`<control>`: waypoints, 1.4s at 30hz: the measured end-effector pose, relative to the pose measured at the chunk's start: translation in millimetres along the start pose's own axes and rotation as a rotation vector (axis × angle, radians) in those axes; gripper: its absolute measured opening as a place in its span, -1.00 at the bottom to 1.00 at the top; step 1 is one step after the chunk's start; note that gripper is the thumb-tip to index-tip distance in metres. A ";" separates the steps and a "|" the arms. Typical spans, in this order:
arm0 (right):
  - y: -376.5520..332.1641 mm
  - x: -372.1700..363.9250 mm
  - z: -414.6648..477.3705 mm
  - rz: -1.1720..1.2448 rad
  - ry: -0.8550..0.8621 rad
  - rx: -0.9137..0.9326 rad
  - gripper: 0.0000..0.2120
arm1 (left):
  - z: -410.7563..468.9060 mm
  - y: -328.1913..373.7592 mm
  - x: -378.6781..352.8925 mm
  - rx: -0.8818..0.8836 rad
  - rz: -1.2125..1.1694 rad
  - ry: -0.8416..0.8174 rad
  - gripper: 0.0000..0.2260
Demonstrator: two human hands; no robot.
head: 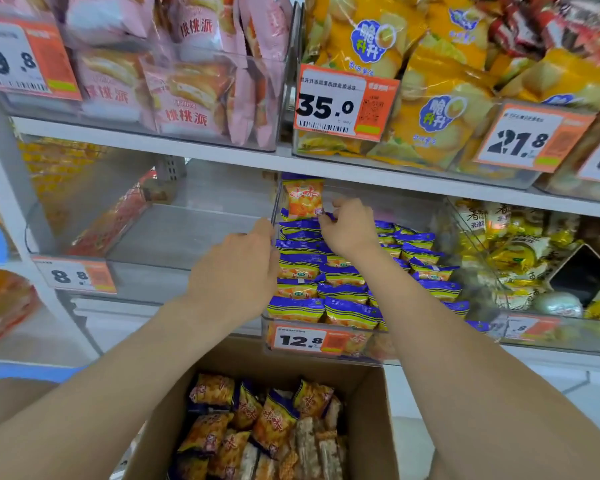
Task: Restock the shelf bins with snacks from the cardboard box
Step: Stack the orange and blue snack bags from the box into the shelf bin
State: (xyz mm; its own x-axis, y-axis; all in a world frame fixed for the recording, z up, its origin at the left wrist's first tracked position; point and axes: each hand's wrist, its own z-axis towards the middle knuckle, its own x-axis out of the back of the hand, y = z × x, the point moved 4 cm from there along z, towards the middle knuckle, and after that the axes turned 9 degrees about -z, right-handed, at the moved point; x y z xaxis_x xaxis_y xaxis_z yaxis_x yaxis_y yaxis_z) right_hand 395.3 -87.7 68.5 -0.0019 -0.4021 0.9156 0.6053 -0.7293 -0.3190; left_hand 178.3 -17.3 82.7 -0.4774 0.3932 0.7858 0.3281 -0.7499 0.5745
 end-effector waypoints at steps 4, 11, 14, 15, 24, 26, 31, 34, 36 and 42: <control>-10.1 26.5 -36.4 -0.107 -0.035 0.058 -0.69 | -15.9 -1.3 9.9 0.009 0.001 0.008 -0.76; -57.5 73.3 -153.2 0.051 -0.178 0.306 -0.77 | -80.8 -3.0 0.9 -0.001 0.086 -0.101 -0.81; -59.0 53.8 -203.3 0.022 -0.413 0.399 -0.75 | -104.9 -21.4 -24.8 0.021 0.140 -0.387 -0.85; -54.6 41.9 -219.0 -0.011 -0.499 0.431 -0.76 | -112.4 -26.4 -34.9 0.014 0.174 -0.480 -0.86; 31.2 -80.6 -270.0 -0.333 -1.019 0.381 -0.75 | -168.3 -81.1 -148.4 -0.044 0.376 -1.116 -0.89; 30.7 -95.3 -285.7 -0.277 -1.079 0.388 -0.77 | -180.4 -93.5 -164.0 -0.024 0.368 -1.240 -0.89; 10.8 -132.8 -355.4 -0.147 -1.341 0.455 -0.72 | -208.3 -106.9 -177.0 0.048 0.393 -1.580 -0.46; 6.9 -145.4 -389.2 -0.245 -1.397 0.495 -0.56 | -225.1 -117.0 -185.6 0.074 0.313 -1.584 -0.61; 8.9 -151.3 -401.0 -0.337 -1.418 0.535 -0.58 | -234.3 -123.9 -190.3 0.069 0.300 -1.551 -0.71; 21.1 -142.6 -344.5 -0.213 -1.365 0.279 -0.77 | -205.0 -115.2 -171.9 0.176 0.164 -1.386 -0.67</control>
State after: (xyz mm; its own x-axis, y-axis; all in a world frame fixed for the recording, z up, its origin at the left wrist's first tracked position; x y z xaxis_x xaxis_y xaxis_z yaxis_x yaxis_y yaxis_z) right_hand 134.1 -236.4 -153.1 0.5527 0.6636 0.5041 0.8272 -0.5104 -0.2351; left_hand 55.5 -107.6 -165.5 0.7217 0.5843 0.3712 0.4467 -0.8027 0.3951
